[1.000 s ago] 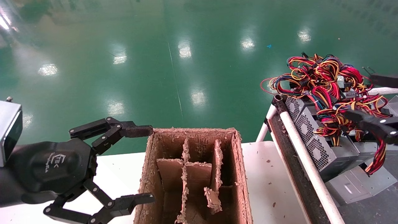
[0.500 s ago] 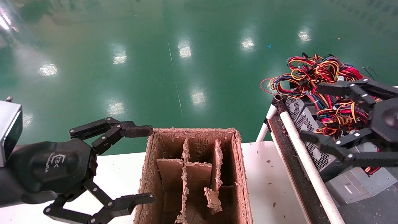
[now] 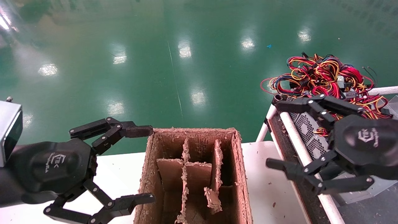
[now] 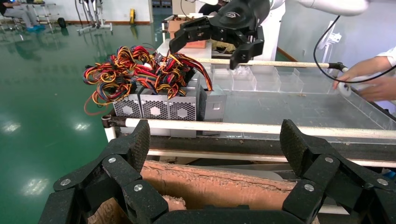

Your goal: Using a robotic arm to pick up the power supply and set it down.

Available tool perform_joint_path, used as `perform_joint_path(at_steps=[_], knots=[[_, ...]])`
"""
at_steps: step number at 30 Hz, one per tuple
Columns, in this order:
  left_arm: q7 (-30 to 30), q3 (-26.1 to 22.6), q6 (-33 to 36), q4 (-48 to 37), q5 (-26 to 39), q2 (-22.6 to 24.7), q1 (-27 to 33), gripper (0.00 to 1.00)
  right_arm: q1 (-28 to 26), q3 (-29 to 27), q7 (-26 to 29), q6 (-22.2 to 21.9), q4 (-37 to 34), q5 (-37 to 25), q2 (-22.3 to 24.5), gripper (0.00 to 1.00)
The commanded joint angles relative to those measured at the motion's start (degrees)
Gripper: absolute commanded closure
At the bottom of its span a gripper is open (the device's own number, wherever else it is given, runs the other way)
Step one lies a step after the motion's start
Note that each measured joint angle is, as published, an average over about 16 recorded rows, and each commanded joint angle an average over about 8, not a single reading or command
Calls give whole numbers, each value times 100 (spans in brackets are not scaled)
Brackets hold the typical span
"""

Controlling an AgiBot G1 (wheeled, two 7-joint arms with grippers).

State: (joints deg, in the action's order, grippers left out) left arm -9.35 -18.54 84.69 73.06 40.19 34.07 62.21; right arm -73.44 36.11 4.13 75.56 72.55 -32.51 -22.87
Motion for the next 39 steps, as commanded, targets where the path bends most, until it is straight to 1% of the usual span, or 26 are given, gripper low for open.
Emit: perform_joint_path(at_steps=[1, 15, 20, 25, 39], knots=[[0, 0, 0, 0, 0, 0, 0, 0, 124, -210, 69, 106, 11, -98, -127, 0], [1, -2, -1, 0, -2, -1, 1, 0, 984, -1665, 549, 840, 85, -775, -1007, 0], [2, -3, -2, -1, -3, -1, 0, 0, 1216, -2057, 671, 1034, 102, -956, -1243, 0], [2, -2, -2, -1, -4, -2, -1, 0, 1301, -2196, 704, 1106, 108, -1027, -1327, 0], [2, -2, -3, -1, -4, -2, -1, 0, 1223, -2067, 672, 1042, 107, -968, -1248, 0]])
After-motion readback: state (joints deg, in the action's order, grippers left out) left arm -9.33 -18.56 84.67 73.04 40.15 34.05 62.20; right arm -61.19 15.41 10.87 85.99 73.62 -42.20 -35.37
